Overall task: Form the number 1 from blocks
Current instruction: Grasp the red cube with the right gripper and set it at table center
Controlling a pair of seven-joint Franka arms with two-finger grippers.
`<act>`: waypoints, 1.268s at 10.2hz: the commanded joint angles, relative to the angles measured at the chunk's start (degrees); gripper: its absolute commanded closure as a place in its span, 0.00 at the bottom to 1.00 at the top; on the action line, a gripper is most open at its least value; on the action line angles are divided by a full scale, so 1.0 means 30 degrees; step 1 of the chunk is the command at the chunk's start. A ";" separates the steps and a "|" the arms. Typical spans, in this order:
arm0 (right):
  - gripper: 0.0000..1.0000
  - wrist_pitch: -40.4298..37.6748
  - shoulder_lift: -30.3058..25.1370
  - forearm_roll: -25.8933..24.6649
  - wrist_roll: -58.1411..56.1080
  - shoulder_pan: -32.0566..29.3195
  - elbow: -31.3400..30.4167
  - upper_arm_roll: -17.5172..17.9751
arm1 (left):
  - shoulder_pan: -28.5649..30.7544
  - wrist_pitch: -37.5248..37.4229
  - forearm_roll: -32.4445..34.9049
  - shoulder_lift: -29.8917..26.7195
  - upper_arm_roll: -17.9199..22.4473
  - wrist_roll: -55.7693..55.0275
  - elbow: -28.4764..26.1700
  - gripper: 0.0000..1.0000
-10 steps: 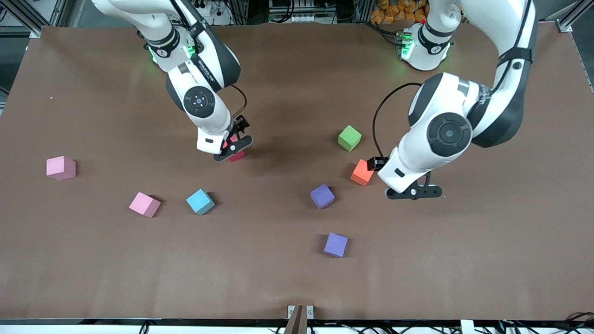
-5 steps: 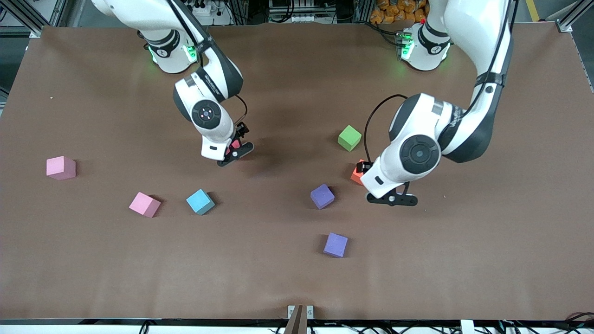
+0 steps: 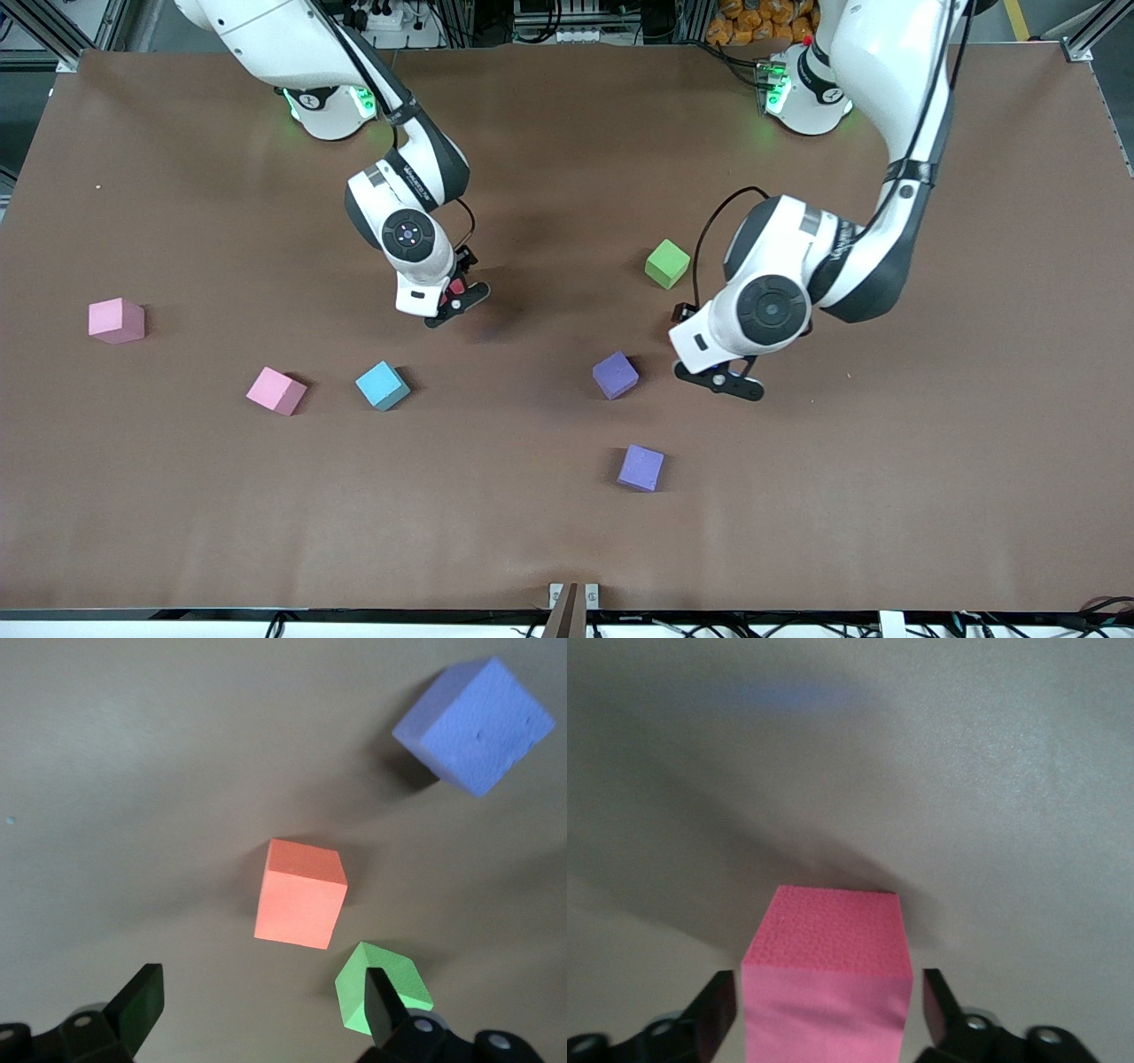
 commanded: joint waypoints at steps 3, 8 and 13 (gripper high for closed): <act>1.00 -0.2560 -0.0962 0.1156 0.3687 0.0305 0.0227 0.1437 | -0.0154 -0.0773 0.0472 0.0122 0.0117 0.0498 -0.1171 0.00; 1.00 -0.2714 -0.1082 0.3799 1.3708 0.0976 0.0287 0.6069 | -0.0154 -0.0715 0.0444 0.1145 0.0030 0.0587 -0.1116 0.00; 1.00 0.0825 0.0614 0.3831 1.8145 0.4052 0.0229 0.6075 | -0.0474 0.0103 -0.0081 0.1907 0.0000 0.0470 -0.0998 0.00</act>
